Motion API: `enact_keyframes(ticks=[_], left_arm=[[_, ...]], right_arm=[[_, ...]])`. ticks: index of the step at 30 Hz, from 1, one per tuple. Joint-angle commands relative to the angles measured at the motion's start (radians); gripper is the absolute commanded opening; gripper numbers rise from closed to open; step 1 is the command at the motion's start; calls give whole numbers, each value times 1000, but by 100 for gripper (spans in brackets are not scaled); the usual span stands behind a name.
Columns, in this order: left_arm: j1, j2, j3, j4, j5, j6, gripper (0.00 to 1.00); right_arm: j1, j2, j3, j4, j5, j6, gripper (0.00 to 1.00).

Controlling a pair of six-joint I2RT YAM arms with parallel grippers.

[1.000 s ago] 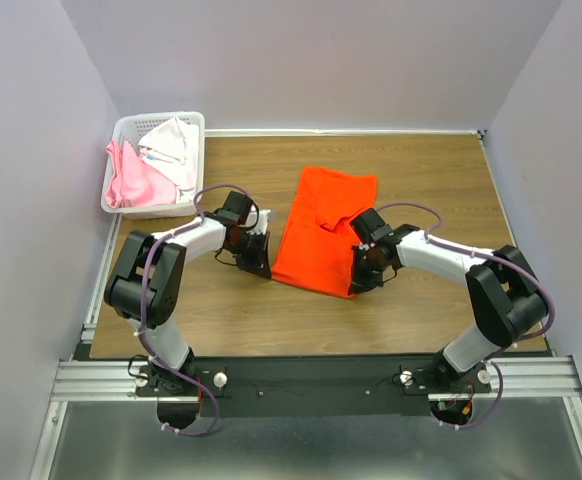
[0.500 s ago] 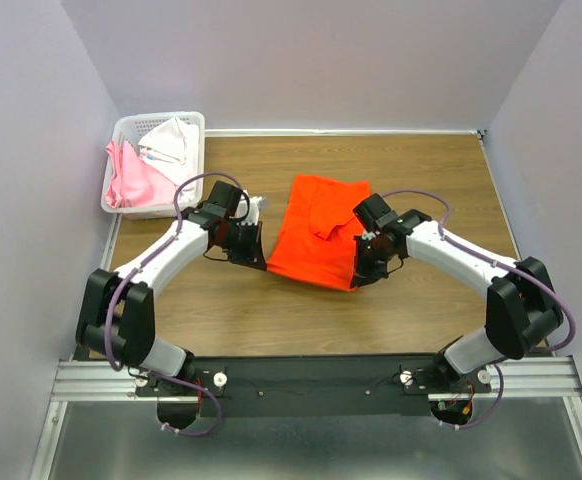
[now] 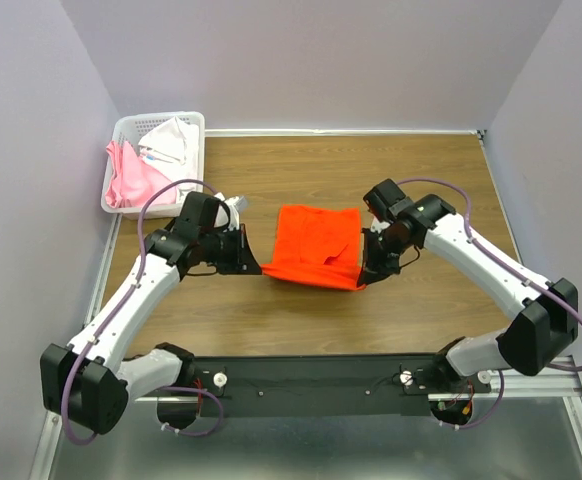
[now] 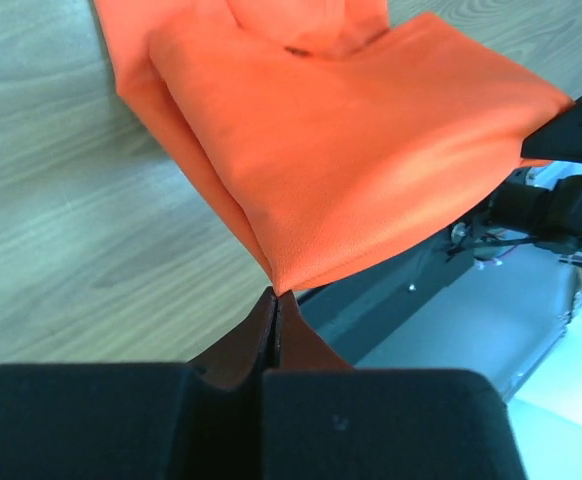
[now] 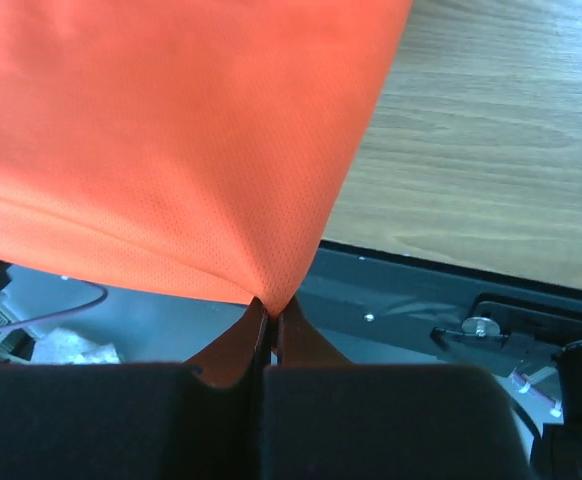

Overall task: Fold and stack the t-shirts
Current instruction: Fold the tshirt

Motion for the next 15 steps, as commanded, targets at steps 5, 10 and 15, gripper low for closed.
enact_keyframes(ticks=[5,10,15], left_arm=[[7,14,59,-56,-14,-39,0],[9,68,82,-25,-1,-20,0],[10,140,123,-15,-4,0,0]], right_arm=[[-1,19,75,-151,54,42,3],[-4,74,81,-127,65,42,1],[-26,123,99,-116,71,13,0]])
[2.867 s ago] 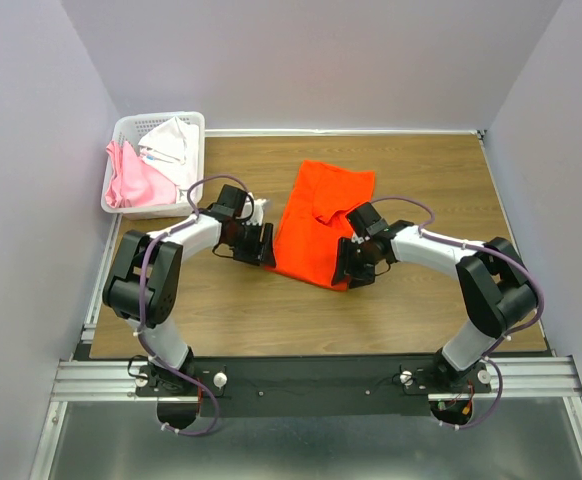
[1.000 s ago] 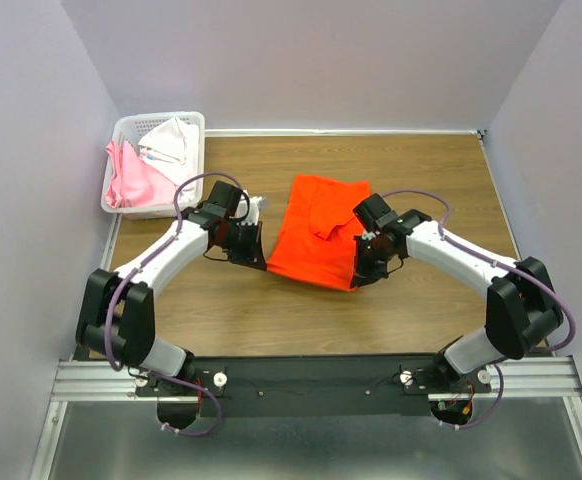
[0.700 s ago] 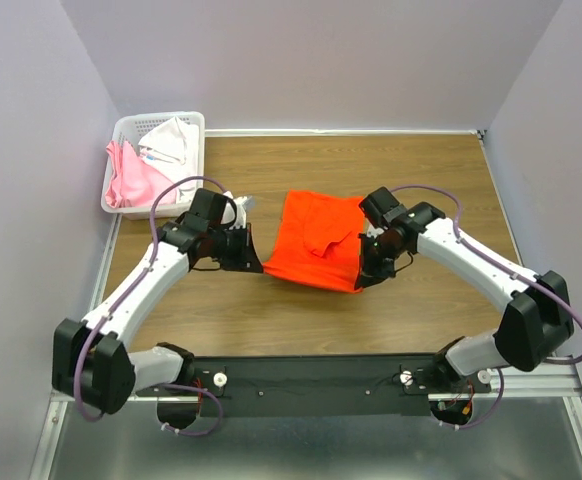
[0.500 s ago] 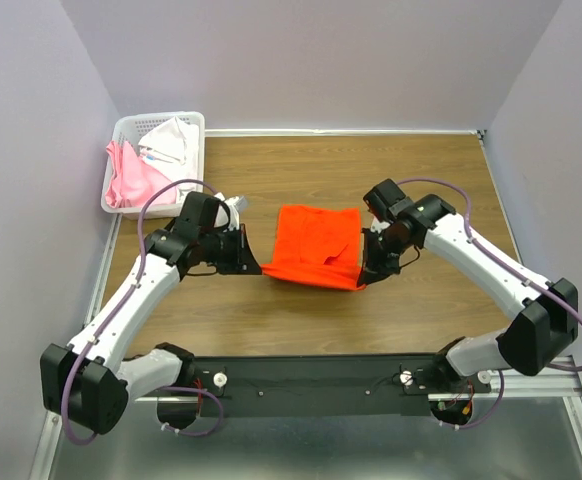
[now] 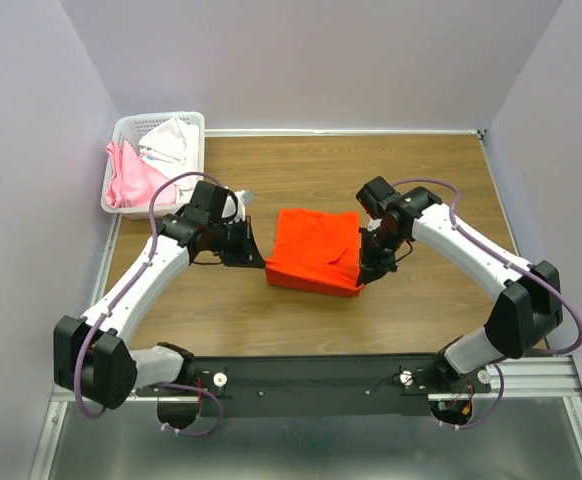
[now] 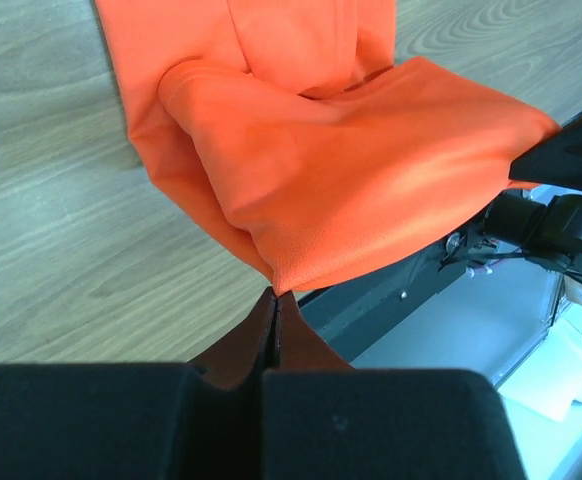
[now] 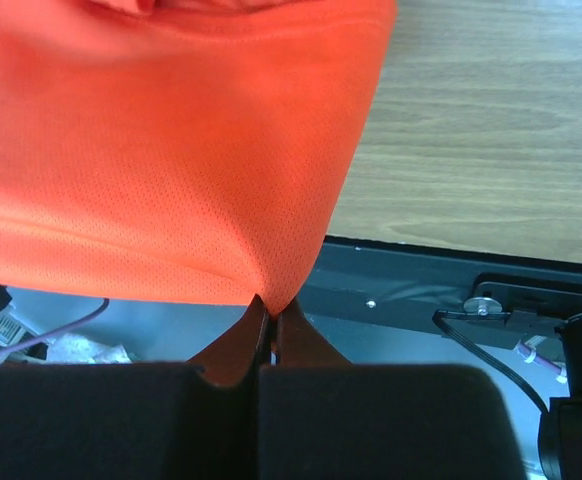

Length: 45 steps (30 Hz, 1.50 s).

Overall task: Fold and stack the t-shirts
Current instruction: Fold the tshirt

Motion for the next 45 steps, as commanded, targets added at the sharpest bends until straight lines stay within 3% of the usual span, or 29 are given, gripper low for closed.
enact_keyframes(ticks=[1,14,18,22,23,24,27,28,30,33,40,45], left_arm=[[12,41,57,7,-9,34,0],[58,285,210,24,3,117,0],[90,467,345,30,9,151,0],[110,698,573,-24,8,209,0],[116,747,632,-36,-7,215,14],[122,827,732,-21,-21,209,55],[153,954,894,4,11,175,94],[154,979,923,14,26,160,97],[156,1022,973,18,35,151,98],[154,1023,941,27,40,152,98],[154,946,758,71,48,212,98],[154,877,629,117,98,270,98]], right_arm=[[-27,42,42,-50,63,-27,0],[-169,272,223,-32,47,-154,1],[-203,407,366,-32,40,-212,3],[-252,604,569,-32,-4,-278,16],[-269,647,685,-36,-4,-295,24],[-277,747,762,-50,-3,-319,47],[-315,905,1024,-52,-54,-355,80],[-327,937,1073,-46,-111,-364,83],[-336,971,1139,-14,-157,-383,100],[-338,930,1047,61,-176,-407,100],[-366,714,598,189,-150,-468,100],[-379,605,452,259,-205,-499,100]])
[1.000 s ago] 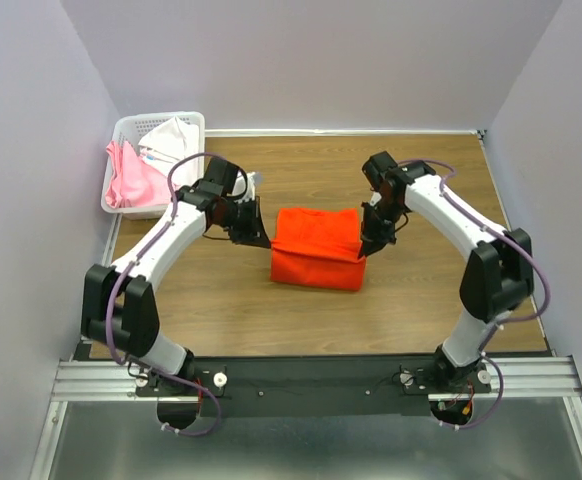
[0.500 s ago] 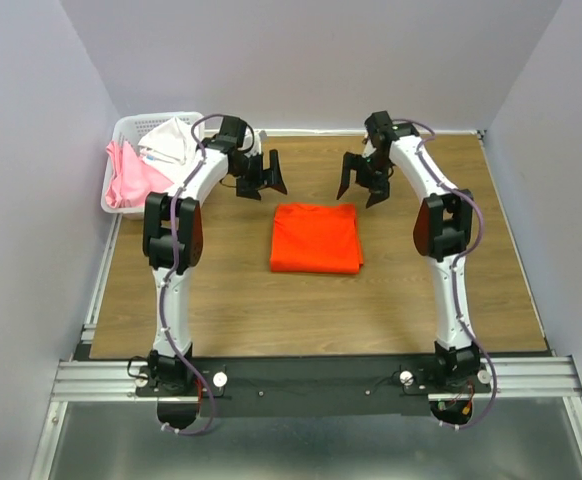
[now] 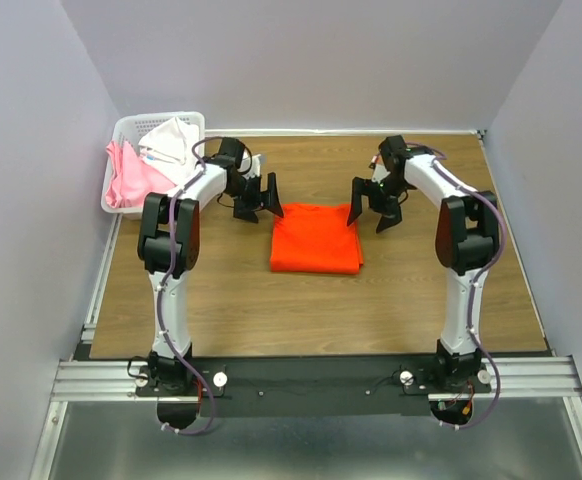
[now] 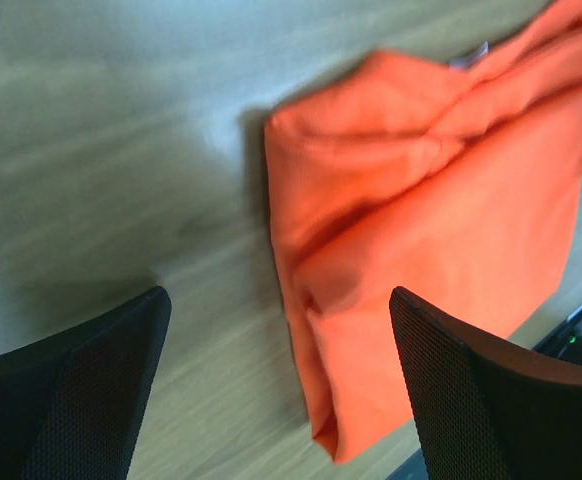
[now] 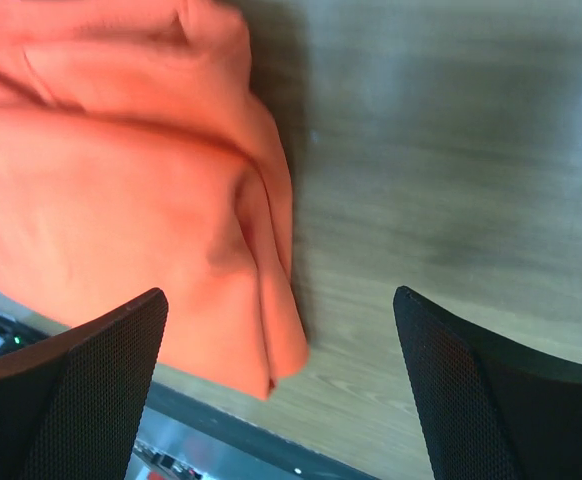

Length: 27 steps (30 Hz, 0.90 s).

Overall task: Fold and stack the t-shirts
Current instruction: Fold the tshirt, then neatly place the folded tshirt to the corner

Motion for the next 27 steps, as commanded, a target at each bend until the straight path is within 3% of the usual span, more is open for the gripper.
enact_keyframes(ticks=[1,9,15,21,25,27], left_arm=[[-4,-95,-78,44,62,70,98],[-14,-158,-232,94,102,99,98],[-26,-155,-275,104,118,124,92],[-38,-132,-293,106,136,139,74],[-53,-131,-322,113,135,145,54],[-66,-127,-336,120,136,142,49]], right_arm=[[-19,-97,-95,99,-66,-49,100],[-17,-177,-280,197,-118,-31,100],[-19,-216,-400,286,-144,-19,100],[-13,-210,-454,360,-173,9,97],[6,-194,-460,369,-164,9,93],[24,-186,-460,378,-162,10,90]])
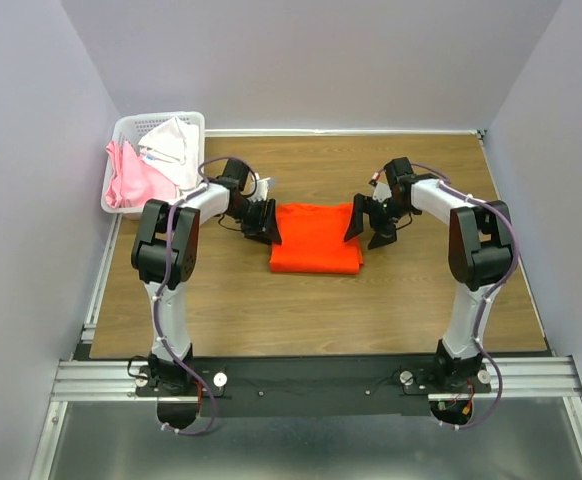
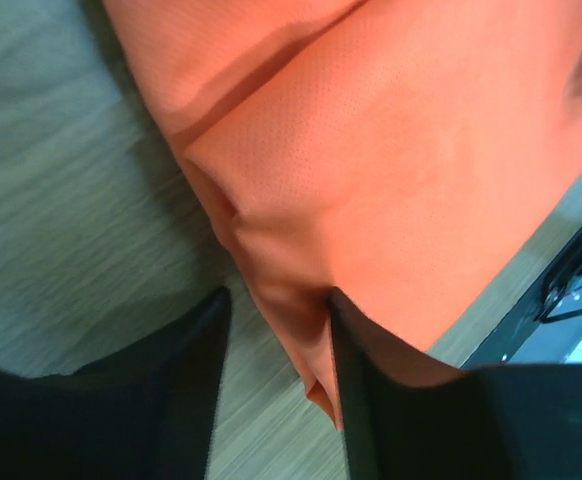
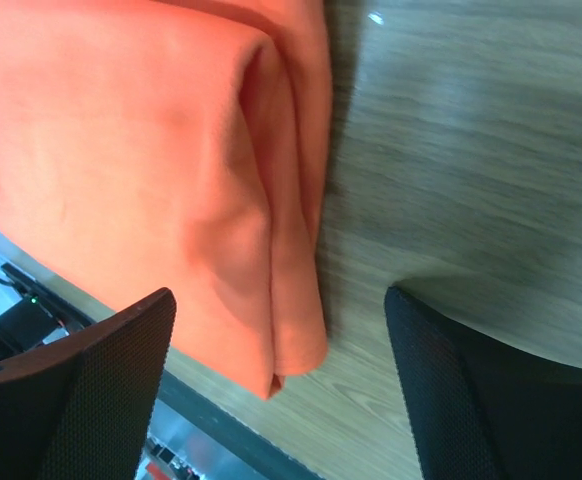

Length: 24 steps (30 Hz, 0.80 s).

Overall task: Fold and stack the t-shirts
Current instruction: Neatly place the folded tshirt to the corner

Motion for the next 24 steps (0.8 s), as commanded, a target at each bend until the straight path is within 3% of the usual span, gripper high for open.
enact_keyframes(ticks=[1,3,4,5,9,11,14,15,17,19,22,24], left_arm=[[-26,11,-40,10,18,20,40],[-37,14,-49,14,19,22,38],[-40,14,-53,17,19,22,31],[-43,15,-54,21,19,22,29],[-55,21,-54,33,28,18,29],[-64,23,-50,37,36,18,29],[-71,24,-40,40,36,20,29],[-71,23,-39,44,36,19,29],[-72,17,-37,53,31,11,34],[-71,-5,-31,76,9,-3,47],[-71,-46,-13,108,-33,-20,78],[-69,-61,4,117,-59,-35,85]], right_arm=[[38,30,-23,60,-1,-2,88],[49,39,-18,62,11,3,85],[50,42,-15,62,17,10,80],[55,45,-14,63,23,15,77],[64,48,-11,66,32,21,57],[69,53,-4,66,34,21,52],[70,50,0,65,46,27,34],[70,47,0,66,52,32,20],[70,42,0,65,61,36,11],[69,30,0,65,83,40,3],[70,12,8,62,120,47,0],[69,2,14,62,155,53,0]])
